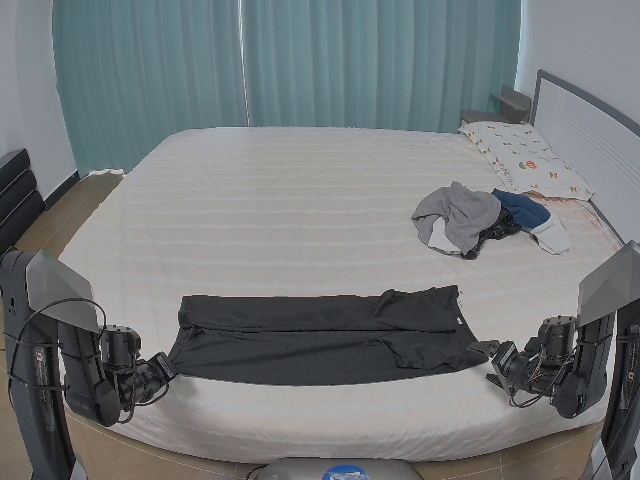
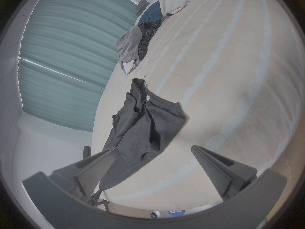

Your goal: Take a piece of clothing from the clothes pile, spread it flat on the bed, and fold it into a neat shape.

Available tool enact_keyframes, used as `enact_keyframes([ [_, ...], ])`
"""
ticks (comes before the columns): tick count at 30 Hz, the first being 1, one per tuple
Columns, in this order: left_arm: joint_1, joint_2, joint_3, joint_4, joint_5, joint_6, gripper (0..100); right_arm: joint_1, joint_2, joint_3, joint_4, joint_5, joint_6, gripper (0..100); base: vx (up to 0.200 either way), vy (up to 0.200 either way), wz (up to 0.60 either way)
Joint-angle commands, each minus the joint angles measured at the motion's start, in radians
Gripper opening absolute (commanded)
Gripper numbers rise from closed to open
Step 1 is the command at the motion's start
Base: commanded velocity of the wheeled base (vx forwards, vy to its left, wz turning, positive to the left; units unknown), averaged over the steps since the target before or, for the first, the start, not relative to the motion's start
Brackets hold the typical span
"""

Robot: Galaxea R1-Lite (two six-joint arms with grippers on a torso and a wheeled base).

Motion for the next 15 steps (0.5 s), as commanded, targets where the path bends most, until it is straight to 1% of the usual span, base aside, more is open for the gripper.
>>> enact_keyframes([
  [1, 0.011, -0.002, 0.034, 0.001, 0.004, 0.001, 0, 0.0, 0.003, 0.0, -0.013, 0.001, 0.0, 100, 0.0, 0.0, 0.0],
  [13, 0.012, -0.005, 0.049, -0.006, 0.005, 0.005, 0, 0.001, 0.003, 0.0, -0.013, 0.001, 0.0, 100, 0.0, 0.0, 0.0],
  [14, 0.012, -0.005, 0.051, -0.006, 0.005, 0.004, 100, 0.001, 0.003, 0.0, -0.013, 0.001, 0.0, 100, 0.0, 0.0, 0.0],
  [15, 0.014, -0.005, 0.051, -0.006, 0.005, 0.004, 100, 0.001, 0.003, 0.0, -0.013, 0.001, 0.0, 100, 0.0, 0.0, 0.0],
])
